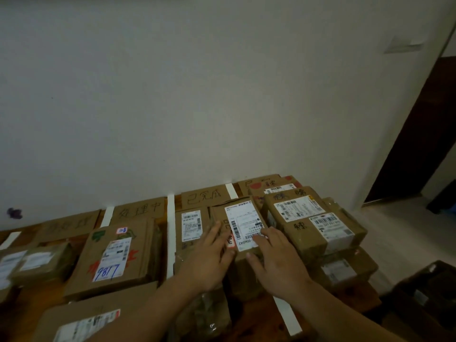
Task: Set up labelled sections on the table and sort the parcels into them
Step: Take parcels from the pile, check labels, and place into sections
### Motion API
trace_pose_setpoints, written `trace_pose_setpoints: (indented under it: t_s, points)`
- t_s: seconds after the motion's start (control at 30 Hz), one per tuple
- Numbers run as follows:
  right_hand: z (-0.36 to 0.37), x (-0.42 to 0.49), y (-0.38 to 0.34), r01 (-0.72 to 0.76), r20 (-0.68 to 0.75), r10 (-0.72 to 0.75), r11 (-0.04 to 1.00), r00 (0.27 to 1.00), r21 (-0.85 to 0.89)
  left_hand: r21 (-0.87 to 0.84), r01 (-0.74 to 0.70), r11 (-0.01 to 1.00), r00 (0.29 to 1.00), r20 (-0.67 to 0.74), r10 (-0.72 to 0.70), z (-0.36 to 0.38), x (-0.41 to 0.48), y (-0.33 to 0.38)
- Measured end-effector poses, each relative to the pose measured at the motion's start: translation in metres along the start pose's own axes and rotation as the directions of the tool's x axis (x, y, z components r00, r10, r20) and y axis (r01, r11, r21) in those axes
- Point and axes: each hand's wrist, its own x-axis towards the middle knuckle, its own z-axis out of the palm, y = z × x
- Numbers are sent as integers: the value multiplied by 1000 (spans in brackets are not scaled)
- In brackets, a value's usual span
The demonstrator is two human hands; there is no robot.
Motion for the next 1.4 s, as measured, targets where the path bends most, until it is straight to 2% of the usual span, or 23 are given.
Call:
trace_pose_setpoints:
  t_s: [0.1,0.33,0.37,0.47,0.63,0.7,0.9,1.03,1.27,1.4]
  points:
    - [-6,4,-7,24,-31,-27,996,999,-82,15,17,1000,999,35,-18,-12,0,-5]
    - [-28,23,-56,118,23,-116,986,993,-115,-50,147,988,988,-43,-149,-60,-31,-57]
    - [-28,25,-69,141,30,-139,984,990,-109,-55,174,983,983,-50,-176,-69,-41,-68]
    - [-21,29,-124,233,13,-233,967,972,-101,77,261,962,963,-83,-255,-96,-82,-109]
    - [13,26,-249,363,117,-351,927,929,-99,12,366,931,923,-133,-361,-141,-182,-193]
    - [30,20,-308,408,160,-393,910,906,-76,-47,436,899,882,-175,-437,-158,-226,-237]
    - [83,-4,-476,489,251,-495,868,832,92,-54,597,800,769,-246,-590,-208,-369,-349]
    - [120,-20,-571,549,280,-562,826,778,131,-192,701,686,640,-253,-725,-223,-445,-423]
    - [179,-10,-711,660,362,-657,739,662,134,-366,778,510,481,-173,-859,-251,-527,-541]
    - [212,17,-796,688,354,-694,706,627,168,-383,801,461,405,-221,-887,-278,-550,-613]
